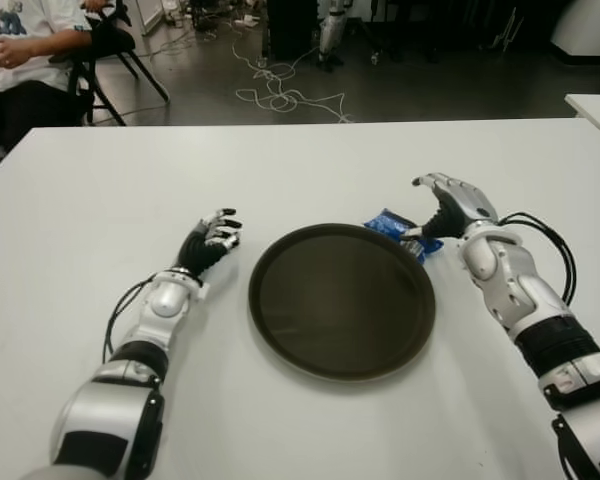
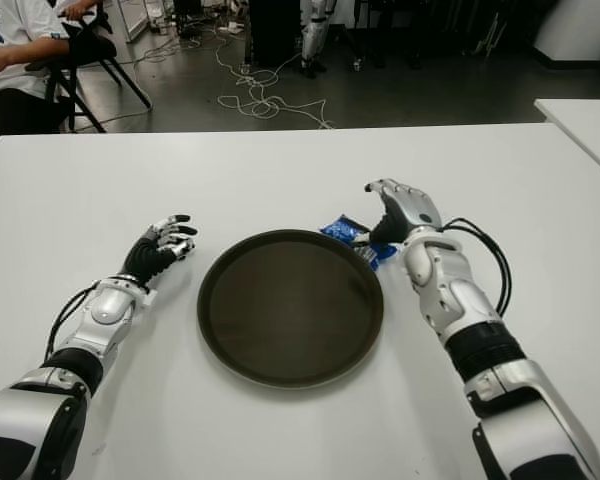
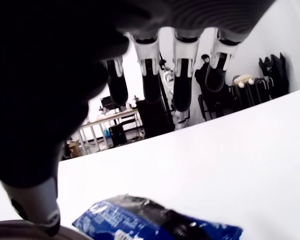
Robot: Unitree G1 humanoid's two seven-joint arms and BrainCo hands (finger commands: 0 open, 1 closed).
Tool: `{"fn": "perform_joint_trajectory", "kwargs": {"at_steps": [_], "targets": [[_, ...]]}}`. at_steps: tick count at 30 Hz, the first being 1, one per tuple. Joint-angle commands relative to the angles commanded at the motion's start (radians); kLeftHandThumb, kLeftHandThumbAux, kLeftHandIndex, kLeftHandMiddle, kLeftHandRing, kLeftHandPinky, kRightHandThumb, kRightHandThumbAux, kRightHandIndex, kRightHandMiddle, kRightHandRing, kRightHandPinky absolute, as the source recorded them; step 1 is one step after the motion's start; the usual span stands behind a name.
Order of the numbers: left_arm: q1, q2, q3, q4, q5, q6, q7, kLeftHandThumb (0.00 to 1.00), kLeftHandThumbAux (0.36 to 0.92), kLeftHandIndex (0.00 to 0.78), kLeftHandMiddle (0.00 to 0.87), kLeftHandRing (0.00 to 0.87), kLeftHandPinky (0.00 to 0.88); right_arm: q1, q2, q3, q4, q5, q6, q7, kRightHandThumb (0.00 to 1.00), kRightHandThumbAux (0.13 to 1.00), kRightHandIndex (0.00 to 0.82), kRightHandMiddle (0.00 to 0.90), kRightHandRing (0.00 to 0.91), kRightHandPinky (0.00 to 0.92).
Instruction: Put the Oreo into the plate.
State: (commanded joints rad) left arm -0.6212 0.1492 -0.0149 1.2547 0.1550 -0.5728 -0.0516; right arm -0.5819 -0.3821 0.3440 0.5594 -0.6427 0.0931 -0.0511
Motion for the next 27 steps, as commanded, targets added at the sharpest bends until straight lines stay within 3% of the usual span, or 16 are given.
{"fn": "perform_joint_trajectory", "kwargs": {"at_steps": [22,27], "targets": [[0.000,0.002,-0.015,0.000,0.016,0.016,0.036,0.515,0.661,0.187,0.284,0.323,0.373,-0.065,0.023,0.003,0.164,-0.006,0.000,-0.040,0.000,0.712,0.183,0.170,0.166,0.142],[0.001,0.002,-0.016,-0.002,0.018,0.007,0.034,0.473,0.662,0.189,0.297,0.334,0.387,-0.081,0.028,0.001,0.209,-0.003,-0.012,-0.068,0.000,0.720,0.195,0.172,0.166,0.130]]}}
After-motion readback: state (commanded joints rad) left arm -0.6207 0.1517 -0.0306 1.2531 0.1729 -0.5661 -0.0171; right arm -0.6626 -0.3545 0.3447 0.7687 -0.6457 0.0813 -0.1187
